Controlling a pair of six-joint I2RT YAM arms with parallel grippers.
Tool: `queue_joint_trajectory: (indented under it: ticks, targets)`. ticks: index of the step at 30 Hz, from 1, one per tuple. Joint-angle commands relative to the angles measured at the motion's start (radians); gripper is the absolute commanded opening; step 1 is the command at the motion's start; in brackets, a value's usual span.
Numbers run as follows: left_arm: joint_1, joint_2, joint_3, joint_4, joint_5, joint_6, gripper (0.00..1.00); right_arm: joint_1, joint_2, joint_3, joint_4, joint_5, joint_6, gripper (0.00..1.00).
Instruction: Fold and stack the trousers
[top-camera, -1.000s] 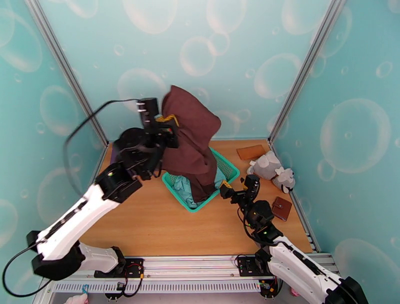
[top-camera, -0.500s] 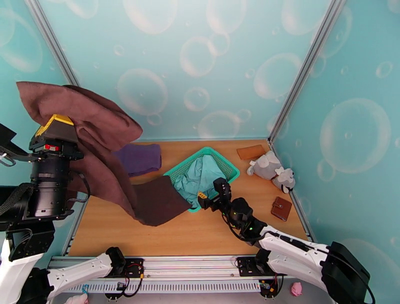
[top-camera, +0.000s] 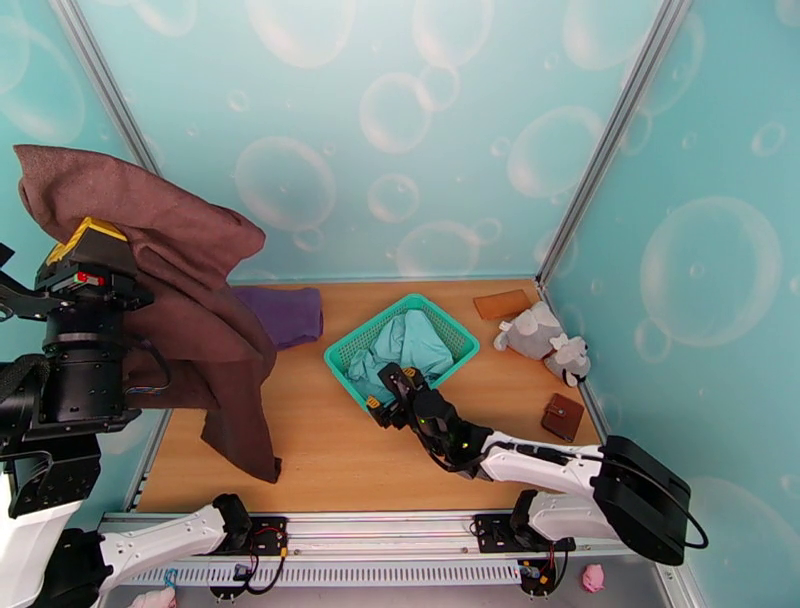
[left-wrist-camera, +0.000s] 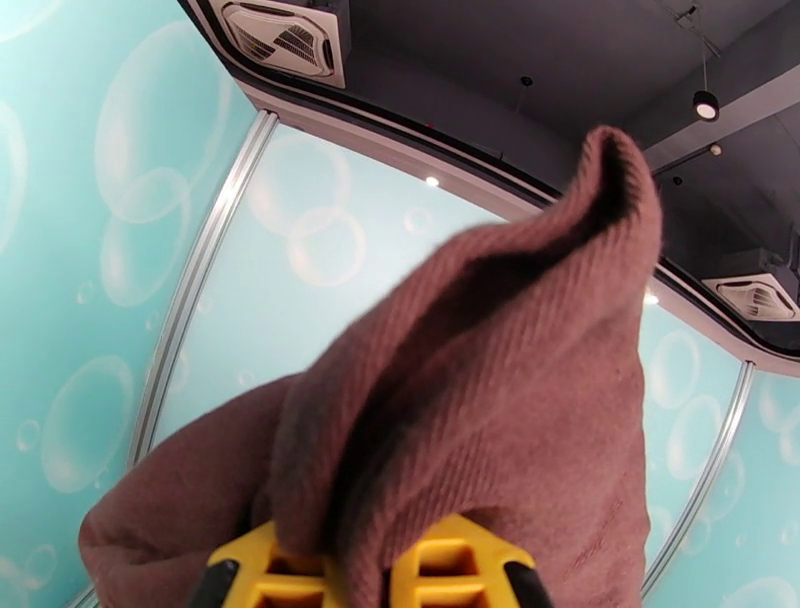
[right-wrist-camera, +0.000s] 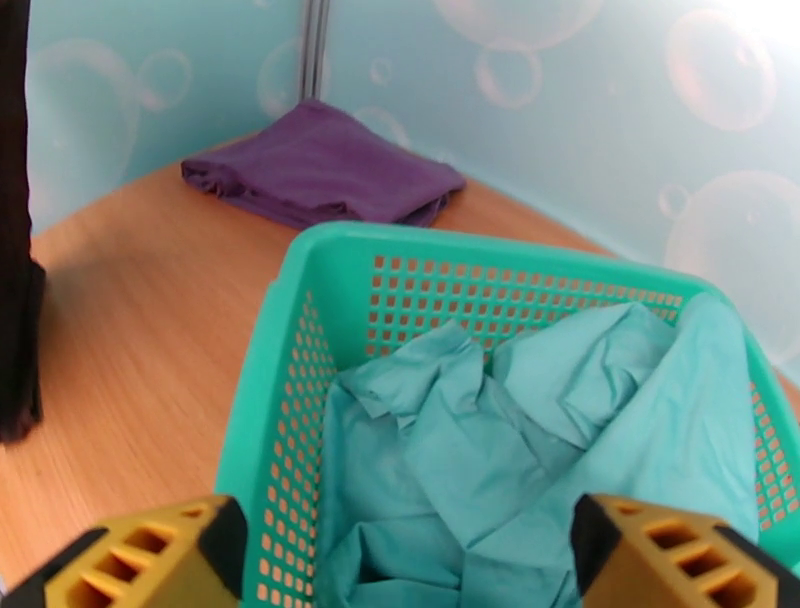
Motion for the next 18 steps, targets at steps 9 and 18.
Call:
queue_joint_trajectory:
  ticks: [9,18]
  targets:
    - [-0.001,-0.063,-0.17,-0.017,-0.034,0.0,0.0,0.084,0.213,0.241,-0.341,0.112,-0.025,0.76]
    - [0.0,-0.136,-0.253,0.024,-0.056,0.031,0.0,0.083,0.308,0.329,-0.425,0.132,0.003,0.5]
